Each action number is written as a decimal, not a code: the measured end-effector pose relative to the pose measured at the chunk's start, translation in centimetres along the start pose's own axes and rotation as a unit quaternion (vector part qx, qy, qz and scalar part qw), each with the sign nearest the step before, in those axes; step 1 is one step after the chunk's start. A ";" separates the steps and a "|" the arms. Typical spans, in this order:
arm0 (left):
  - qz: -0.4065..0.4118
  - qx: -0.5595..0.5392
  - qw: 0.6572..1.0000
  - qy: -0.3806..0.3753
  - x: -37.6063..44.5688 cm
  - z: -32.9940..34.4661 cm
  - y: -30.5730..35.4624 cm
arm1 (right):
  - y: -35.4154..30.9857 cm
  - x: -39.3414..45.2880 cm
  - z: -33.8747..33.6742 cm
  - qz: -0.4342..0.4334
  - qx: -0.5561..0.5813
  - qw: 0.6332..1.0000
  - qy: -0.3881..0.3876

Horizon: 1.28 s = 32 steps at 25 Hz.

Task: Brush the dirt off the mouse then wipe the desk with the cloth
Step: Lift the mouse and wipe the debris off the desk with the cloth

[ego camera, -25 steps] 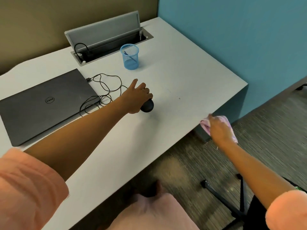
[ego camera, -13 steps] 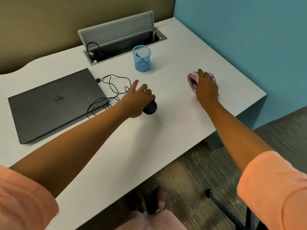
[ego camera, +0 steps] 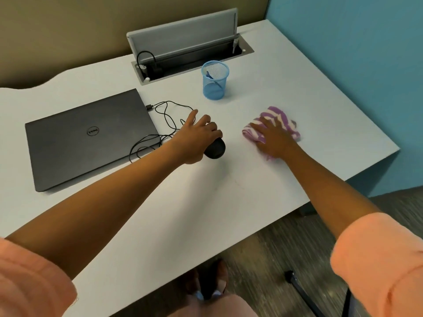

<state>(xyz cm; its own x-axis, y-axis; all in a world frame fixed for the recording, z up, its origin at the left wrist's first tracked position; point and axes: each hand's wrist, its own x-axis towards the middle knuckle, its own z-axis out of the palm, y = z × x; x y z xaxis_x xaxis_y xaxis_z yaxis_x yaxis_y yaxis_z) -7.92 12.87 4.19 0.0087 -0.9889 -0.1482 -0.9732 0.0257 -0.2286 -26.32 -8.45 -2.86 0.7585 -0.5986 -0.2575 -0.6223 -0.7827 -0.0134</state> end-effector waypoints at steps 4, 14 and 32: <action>0.004 0.009 1.000 -0.007 0.8 0.0 0.7 | 1.8 -4.8 -0.4 -0.003 0.029 0.996 -0.083; 0.023 0.018 1.000 0.008 1.4 -0.8 1.7 | 1.0 -15.6 -5.2 0.199 -0.093 0.928 -0.301; -0.015 0.055 0.998 0.014 0.1 0.8 1.6 | -9.9 -14.4 -1.1 -0.077 -0.033 0.966 -0.243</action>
<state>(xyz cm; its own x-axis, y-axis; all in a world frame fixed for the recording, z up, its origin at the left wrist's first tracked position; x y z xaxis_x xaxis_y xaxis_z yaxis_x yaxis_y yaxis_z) -9.30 12.91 3.01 0.0296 -0.9932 -0.1125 -0.9416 0.0101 -0.3367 -30.83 7.70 2.07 0.6502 -0.3359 -0.6815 -0.4830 -0.8751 -0.0295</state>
